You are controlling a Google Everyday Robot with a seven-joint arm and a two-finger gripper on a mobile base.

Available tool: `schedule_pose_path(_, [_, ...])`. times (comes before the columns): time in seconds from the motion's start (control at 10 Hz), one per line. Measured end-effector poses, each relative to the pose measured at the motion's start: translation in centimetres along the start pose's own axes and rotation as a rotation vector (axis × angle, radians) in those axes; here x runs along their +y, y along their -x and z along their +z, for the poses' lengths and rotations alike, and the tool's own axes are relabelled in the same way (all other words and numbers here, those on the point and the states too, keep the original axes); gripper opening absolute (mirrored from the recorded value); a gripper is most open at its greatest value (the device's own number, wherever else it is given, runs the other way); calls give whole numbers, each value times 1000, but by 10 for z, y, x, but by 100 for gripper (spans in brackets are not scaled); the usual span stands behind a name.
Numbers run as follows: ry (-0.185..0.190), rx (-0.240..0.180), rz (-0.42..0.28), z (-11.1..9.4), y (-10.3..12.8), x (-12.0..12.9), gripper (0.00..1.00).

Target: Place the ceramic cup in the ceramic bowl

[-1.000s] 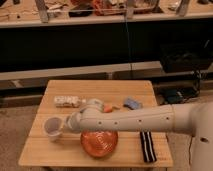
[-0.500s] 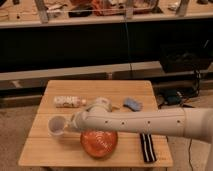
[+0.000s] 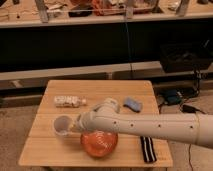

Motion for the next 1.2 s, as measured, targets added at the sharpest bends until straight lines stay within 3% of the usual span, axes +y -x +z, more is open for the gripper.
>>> schedule_pose_path(1.2, [-21, 19, 129, -49, -22, 54, 1])
